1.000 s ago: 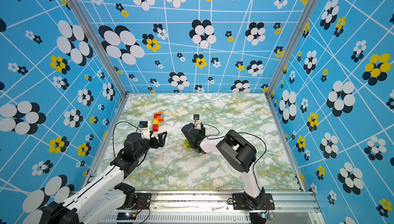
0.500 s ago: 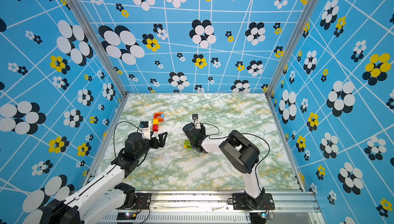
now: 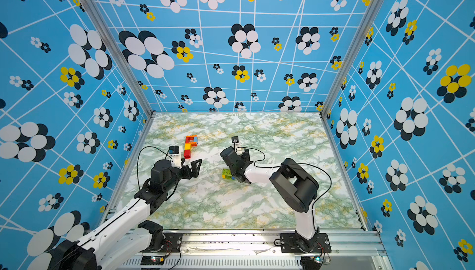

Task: Assemble the letter p with lego
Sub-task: Assemble the lego brick with the lego brick, then pick up the lego brick from the center of the board.

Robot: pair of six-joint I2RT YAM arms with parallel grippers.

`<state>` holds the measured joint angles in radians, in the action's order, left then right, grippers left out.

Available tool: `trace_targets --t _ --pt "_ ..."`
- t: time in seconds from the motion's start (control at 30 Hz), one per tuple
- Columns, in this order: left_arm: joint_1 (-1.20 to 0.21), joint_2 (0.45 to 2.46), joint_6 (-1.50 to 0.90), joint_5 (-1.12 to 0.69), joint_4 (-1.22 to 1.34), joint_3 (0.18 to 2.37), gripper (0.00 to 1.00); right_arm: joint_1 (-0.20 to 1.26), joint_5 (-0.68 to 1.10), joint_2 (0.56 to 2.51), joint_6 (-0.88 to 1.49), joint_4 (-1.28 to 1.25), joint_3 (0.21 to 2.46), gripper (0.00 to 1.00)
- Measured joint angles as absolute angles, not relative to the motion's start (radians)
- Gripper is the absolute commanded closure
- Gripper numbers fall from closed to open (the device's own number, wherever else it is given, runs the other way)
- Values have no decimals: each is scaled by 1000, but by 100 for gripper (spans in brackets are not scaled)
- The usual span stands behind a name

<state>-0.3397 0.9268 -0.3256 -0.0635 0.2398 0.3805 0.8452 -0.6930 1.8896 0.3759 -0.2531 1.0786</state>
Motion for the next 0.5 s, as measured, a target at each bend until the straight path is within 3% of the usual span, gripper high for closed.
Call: trace_targets --t 0.23,0.5 --pt "-340 942 -326 -64 240 381 0 762 -423 1677 257 -243 1021 28" --pt "-340 993 -326 -80 240 381 0 709 48 1528 -145 -77 962 26"
